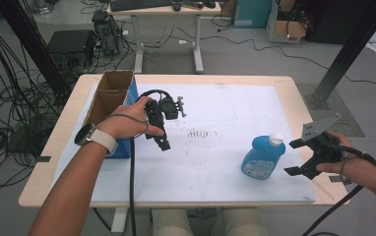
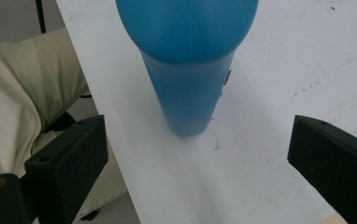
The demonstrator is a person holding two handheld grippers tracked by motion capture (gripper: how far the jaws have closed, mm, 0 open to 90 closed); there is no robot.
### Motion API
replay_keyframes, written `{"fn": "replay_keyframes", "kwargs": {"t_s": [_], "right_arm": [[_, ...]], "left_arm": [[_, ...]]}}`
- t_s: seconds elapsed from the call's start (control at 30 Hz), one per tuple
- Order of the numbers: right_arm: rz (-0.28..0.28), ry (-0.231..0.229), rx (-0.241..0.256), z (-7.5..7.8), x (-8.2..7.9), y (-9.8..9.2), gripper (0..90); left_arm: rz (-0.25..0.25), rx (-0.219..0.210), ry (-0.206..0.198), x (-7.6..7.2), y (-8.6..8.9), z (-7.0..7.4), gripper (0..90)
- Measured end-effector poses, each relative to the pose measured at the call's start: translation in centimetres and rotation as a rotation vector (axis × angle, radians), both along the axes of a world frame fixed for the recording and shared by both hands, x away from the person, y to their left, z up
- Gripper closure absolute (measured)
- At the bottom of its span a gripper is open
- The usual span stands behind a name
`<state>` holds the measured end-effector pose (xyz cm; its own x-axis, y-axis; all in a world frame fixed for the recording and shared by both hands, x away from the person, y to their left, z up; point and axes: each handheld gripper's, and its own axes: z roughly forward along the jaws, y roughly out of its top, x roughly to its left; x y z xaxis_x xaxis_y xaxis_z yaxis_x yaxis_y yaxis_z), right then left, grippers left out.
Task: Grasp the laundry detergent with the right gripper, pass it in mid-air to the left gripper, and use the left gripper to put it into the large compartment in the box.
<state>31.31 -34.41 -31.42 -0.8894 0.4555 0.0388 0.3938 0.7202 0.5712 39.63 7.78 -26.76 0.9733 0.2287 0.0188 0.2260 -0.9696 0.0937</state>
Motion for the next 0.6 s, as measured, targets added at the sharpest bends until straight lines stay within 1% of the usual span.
{"fn": "replay_keyframes", "kwargs": {"t_s": [0.17, 0.3, 0.37, 0.47, 0.6], "right_arm": [[-0.012, -0.012, 0.029, -0.17, -0.16, -0.05, 5.0], [-0.011, -0.012, 0.031, -0.5, -0.24, -0.22, 5.2], [0.001, -0.023, 0.033, -0.65, -0.2, -0.39, 5.4], [0.0, -0.025, 0.035, -0.77, -0.24, -0.43, 5.7], [0.005, -0.04, 0.048, -1.02, -0.39, -0.54, 6.5]], "left_arm": [[0.0, 0.0, -0.001, 0.01, 0.06, 0.07, 9.7], [0.0, -0.004, -0.005, 0.0, 0.09, 0.05, 9.7], [0.0, -0.002, -0.002, 0.01, 0.07, 0.06, 9.7], [0.001, 0.0, -0.001, 0.0, 0.05, 0.06, 9.7], [0.001, -0.001, -0.001, 0.0, 0.0, 0.04, 9.6]]}}
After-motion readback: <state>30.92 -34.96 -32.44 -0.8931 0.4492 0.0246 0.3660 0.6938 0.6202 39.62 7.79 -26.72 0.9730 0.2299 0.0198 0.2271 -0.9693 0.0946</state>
